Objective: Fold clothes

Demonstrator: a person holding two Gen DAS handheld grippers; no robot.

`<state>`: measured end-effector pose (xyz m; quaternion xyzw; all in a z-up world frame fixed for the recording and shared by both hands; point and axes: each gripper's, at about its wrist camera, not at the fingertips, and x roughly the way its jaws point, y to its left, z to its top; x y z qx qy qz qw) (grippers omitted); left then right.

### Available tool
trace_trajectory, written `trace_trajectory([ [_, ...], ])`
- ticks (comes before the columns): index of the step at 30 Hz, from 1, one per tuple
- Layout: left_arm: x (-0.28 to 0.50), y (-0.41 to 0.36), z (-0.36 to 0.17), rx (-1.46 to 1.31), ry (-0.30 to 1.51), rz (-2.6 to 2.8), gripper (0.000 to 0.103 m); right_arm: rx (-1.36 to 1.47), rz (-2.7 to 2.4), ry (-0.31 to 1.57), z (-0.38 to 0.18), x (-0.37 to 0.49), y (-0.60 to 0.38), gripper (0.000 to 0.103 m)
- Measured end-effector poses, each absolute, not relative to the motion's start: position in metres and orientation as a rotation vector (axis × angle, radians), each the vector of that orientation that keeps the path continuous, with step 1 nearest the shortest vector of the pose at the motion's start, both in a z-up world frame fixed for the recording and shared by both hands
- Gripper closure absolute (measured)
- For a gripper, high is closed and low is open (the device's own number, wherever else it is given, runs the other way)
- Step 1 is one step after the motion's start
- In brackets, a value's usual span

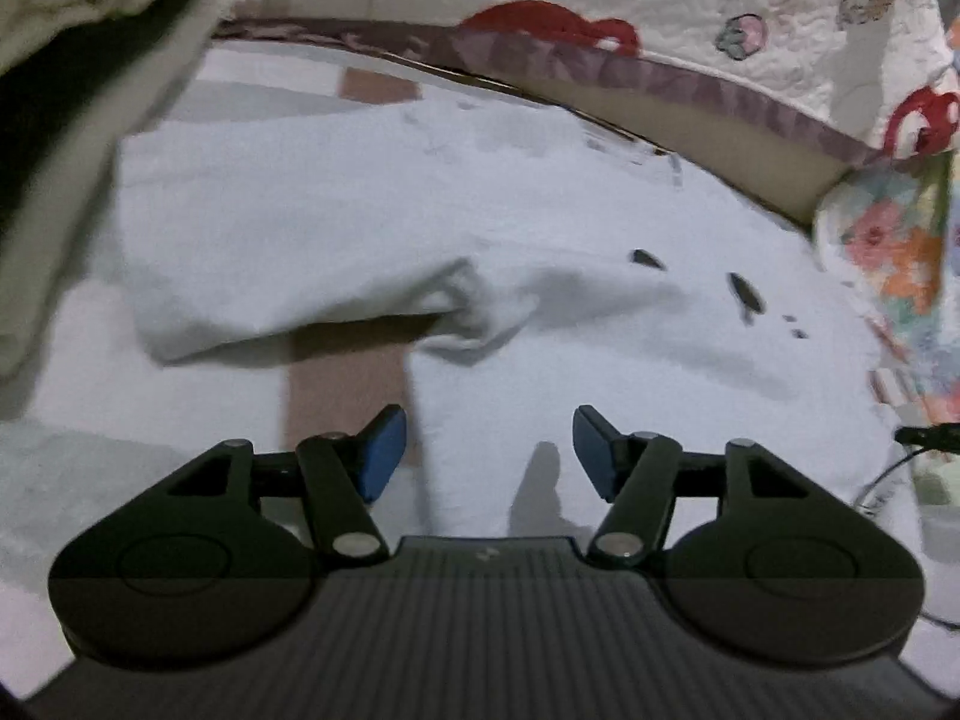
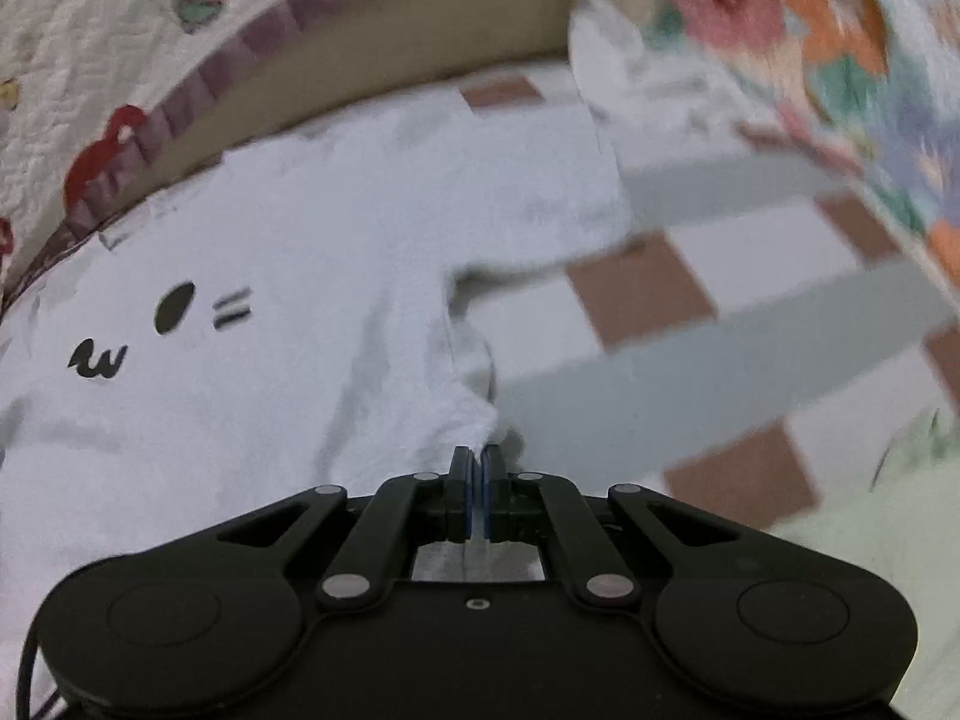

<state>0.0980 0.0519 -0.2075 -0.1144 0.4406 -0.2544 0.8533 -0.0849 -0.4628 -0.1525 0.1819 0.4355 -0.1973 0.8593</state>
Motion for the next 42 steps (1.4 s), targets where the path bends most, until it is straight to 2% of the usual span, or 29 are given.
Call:
trace_trajectory([
  [1, 0.100, 0.051, -0.209, -0.260, 0.941, -0.561, 0.045, 0.357, -0.404, 0.898, -0.147, -0.083, -0.462, 0.100],
  [2, 0.101, 0.049, -0.210, -0.244, 0.943, -0.546, 0.059, 0.345, -0.396, 0.882, -0.143, -0.082, -0.461, 0.100],
  [3, 0.101, 0.048, -0.211, -0.227, 0.945, -0.529, 0.097, 0.340, -0.391, 0.871, -0.139, -0.081, -0.461, 0.100],
  [4, 0.099, 0.045, -0.211, -0.189, 0.952, -0.491, 0.102, 0.329, -0.387, 0.868, -0.136, -0.079, -0.460, 0.100],
  [9, 0.074, 0.034, -0.179, -0.106, 0.896, -0.432, 0.102, 0.098, -0.318, 0.993, -0.117, -0.065, -0.446, 0.100],
  [12, 0.067, 0.042, -0.182, -0.121, 0.949, -0.425, 0.102, 0.066, -0.318, 1.027, -0.109, -0.071, -0.447, 0.100],
  [15, 0.068, 0.051, -0.199, -0.147, 1.038, -0.381, 0.101, 0.026, -0.315, 1.131, -0.133, -0.066, -0.442, 0.100],
  [19, 0.057, 0.037, -0.184, 0.114, 0.962, -0.294, 0.102, -0.157, -0.324, 1.242, -0.151, -0.049, -0.434, 0.101],
  [20, 0.056, 0.039, -0.180, 0.103, 0.970, -0.314, 0.102, -0.227, -0.346, 1.252, -0.149, -0.048, -0.434, 0.100],
  [22, 0.057, 0.046, -0.174, 0.043, 0.990, -0.354, 0.101, -0.349, -0.383, 1.234, -0.138, -0.043, -0.439, 0.097],
  [24, 0.062, 0.057, -0.168, -0.054, 1.011, -0.394, 0.098, -0.287, -0.357, 1.139, -0.115, -0.031, -0.454, 0.090],
  [27, 0.082, 0.055, -0.152, 0.019, 0.802, -0.294, 0.097, -0.175, -0.279, 0.989, -0.087, 0.017, -0.469, 0.090],
  [29, 0.103, 0.048, -0.147, 0.064, 0.708, -0.257, 0.088, -0.168, -0.223, 0.883, -0.078, 0.065, -0.466, 0.090],
  [32, 0.161, 0.033, -0.158, 0.059, 0.732, -0.286, 0.077, -0.128, -0.100, 0.753, -0.075, 0.138, -0.451, 0.088],
  [37, 0.244, 0.015, -0.179, 0.028, 0.778, -0.353, 0.054, -0.071, 0.037, 0.802, -0.105, 0.229, -0.435, 0.088],
  [41, 0.280, 0.019, -0.196, -0.073, 0.841, -0.407, 0.054, 0.005, 0.044, 0.875, -0.132, 0.259, -0.435, 0.087],
  [42, 0.285, 0.017, -0.200, -0.056, 0.850, -0.417, 0.053, 0.025, 0.036, 0.895, -0.138, 0.265, -0.436, 0.085],
])
